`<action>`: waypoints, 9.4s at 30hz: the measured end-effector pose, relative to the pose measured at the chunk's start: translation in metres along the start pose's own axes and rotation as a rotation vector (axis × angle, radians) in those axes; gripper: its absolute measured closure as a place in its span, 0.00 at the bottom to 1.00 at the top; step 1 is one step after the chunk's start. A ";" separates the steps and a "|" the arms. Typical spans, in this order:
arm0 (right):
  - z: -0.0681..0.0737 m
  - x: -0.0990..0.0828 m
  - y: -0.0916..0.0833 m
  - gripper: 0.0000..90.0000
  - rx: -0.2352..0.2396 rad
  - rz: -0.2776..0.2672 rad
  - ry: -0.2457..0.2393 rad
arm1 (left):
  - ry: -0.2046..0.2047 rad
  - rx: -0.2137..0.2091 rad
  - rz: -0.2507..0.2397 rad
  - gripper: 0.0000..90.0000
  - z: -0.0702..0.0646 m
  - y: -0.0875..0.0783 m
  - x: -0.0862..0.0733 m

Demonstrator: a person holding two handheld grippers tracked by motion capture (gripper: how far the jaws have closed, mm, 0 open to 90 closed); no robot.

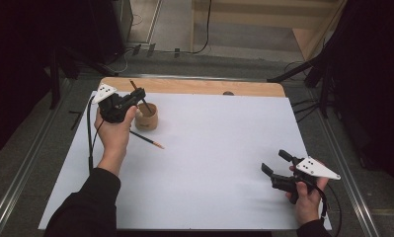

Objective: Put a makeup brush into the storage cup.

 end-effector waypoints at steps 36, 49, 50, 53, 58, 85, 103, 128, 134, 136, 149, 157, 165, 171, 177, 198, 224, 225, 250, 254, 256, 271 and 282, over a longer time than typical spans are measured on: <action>0.002 0.001 -0.001 0.18 0.006 -0.004 -0.004 | 0.003 0.058 0.078 0.93 0.016 0.022 -0.038; 0.002 0.001 0.000 0.18 0.005 -0.005 -0.002 | -0.005 0.057 0.093 0.75 0.014 0.020 -0.044; 0.002 0.001 -0.001 0.18 0.004 -0.005 -0.003 | -0.005 0.057 0.087 0.71 0.014 0.018 -0.042; 0.002 0.001 -0.001 0.18 0.005 -0.006 -0.003 | 0.002 0.045 0.069 0.61 0.011 0.011 -0.038; 0.002 0.001 -0.001 0.18 0.004 -0.007 -0.004 | 0.003 0.019 0.062 0.37 0.009 -0.001 -0.036; 0.005 0.003 0.000 0.18 0.003 -0.012 -0.012 | 0.068 -0.057 0.033 0.00 0.002 -0.064 -0.055; 0.006 0.003 0.000 0.18 -0.003 -0.009 -0.014 | 0.070 -0.041 0.036 0.00 0.006 -0.111 -0.090; 0.005 0.009 -0.008 0.04 -0.021 -0.029 -0.008 | 0.097 -0.004 0.025 0.00 0.002 -0.163 -0.113; 0.003 0.009 -0.010 0.00 -0.033 -0.031 -0.001 | 0.100 -0.004 0.035 0.00 0.002 -0.172 -0.120; 0.002 0.009 -0.010 0.00 -0.038 -0.032 -0.003 | 0.103 -0.003 0.035 0.00 0.001 -0.175 -0.121; 0.001 0.013 -0.016 0.00 -0.044 -0.054 0.010 | 0.096 0.014 0.038 0.00 0.011 -0.201 -0.133; 0.002 0.013 -0.016 0.00 -0.041 -0.053 0.010 | 0.079 -0.006 0.024 0.00 0.002 -0.196 -0.126; 0.000 0.011 -0.016 0.00 -0.039 -0.048 0.012 | 0.102 -0.062 0.052 0.00 -0.013 -0.171 -0.120; 0.001 0.011 -0.015 0.00 -0.037 -0.048 0.011 | 0.116 -0.084 0.064 0.00 -0.019 -0.154 -0.115; 0.001 0.011 -0.014 0.00 -0.037 -0.042 0.004 | 0.119 -0.099 0.070 0.00 -0.019 -0.138 -0.106; -0.001 0.009 -0.013 0.00 -0.038 -0.036 0.005 | 0.153 -0.183 0.144 0.00 -0.044 -0.071 -0.098; -0.001 0.007 -0.011 0.00 -0.048 -0.018 -0.001 | 0.226 -0.255 0.339 0.00 -0.034 -0.047 -0.097; -0.001 0.007 -0.011 0.00 -0.049 -0.017 -0.001 | 0.226 -0.261 0.347 0.00 -0.033 -0.046 -0.097; -0.003 0.006 -0.010 0.00 -0.054 -0.006 -0.002 | 0.346 -0.318 0.599 0.01 -0.023 -0.035 -0.108; -0.003 0.006 -0.010 0.00 -0.054 -0.006 -0.001 | 0.369 -0.318 0.622 0.01 -0.023 -0.033 -0.108; -0.003 0.006 -0.010 0.00 -0.053 -0.006 -0.001 | 0.375 -0.322 0.636 0.01 -0.022 -0.031 -0.109; -0.003 0.005 -0.009 0.00 -0.052 -0.002 -0.002 | 0.437 -0.304 0.704 0.04 -0.012 -0.023 -0.118; -0.003 0.004 -0.008 0.00 -0.053 0.002 0.002 | 0.478 -0.276 0.751 0.16 -0.007 -0.018 -0.126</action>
Point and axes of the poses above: each handheld gripper's, and its own axes: y roughly forward along the jaws, x roughly out of its top, z roughly to its left, the point moved 9 cm from there along y, roughly forward along the jaws, and after that the axes turned 7 degrees about z, right-handed, at the moved point
